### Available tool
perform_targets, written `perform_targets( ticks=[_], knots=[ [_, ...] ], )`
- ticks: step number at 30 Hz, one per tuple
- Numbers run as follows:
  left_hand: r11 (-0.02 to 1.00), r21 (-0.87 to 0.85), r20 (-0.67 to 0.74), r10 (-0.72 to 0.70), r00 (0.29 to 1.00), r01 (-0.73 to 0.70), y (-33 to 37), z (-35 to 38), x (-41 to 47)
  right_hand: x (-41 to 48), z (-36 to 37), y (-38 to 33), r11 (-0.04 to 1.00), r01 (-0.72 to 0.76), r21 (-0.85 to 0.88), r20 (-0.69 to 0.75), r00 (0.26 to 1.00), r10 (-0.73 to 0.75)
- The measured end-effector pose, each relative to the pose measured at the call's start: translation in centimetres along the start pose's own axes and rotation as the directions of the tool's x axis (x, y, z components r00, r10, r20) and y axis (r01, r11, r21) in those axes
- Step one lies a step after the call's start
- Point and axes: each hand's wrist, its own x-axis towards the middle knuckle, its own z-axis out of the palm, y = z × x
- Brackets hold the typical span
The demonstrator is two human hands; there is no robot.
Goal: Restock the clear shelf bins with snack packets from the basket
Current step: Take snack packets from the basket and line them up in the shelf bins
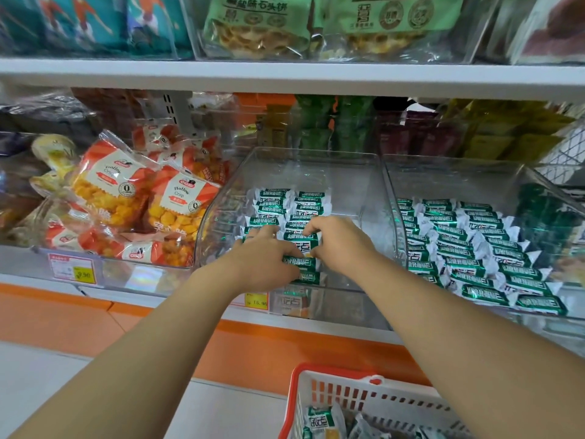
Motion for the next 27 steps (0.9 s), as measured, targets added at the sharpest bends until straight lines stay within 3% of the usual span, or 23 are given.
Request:
perform_targets(
  ticks=[6, 16, 20, 25, 27],
  knots=[
    [0.995, -0.024, -0.146, 0.092, 0.985, -0.096, -0.3, 0.5, -0.7, -1.1, -0.5, 0.2, 0.998, 0.052, -0.024, 0.126, 0.991, -0.049],
    [0.988, 0.156, 0.105, 0.002, 0.994, -0.018, -0.2, 0.4, 0.1, -1.3, 0.1, -0.8, 0.975, -0.102, 0.199, 0.304, 0.952, 0.038],
    [0.999, 0.023, 0.093, -0.03, 0.995, 0.028, -0.2, 0.5, 0.6, -1.4, 0.1, -1.1, 0.966, -0.176, 0.188, 0.352, 0.931, 0.101],
    [0.974, 0.217, 0.122, 0.034, 0.992, -0.06, -0.9, 0.7, 0.2, -1.2, -0.3, -0.5, 0.919, -0.227, 0.321, 0.18, 0.968, 0.176],
    [0.981, 0.191, 0.118, 0.007, 0.993, -0.029, -1.0, 0.8, 0.3, -0.9, -0.1, -0.7, 0.942, -0.212, 0.261, 0.256, 0.956, 0.144]
  ],
)
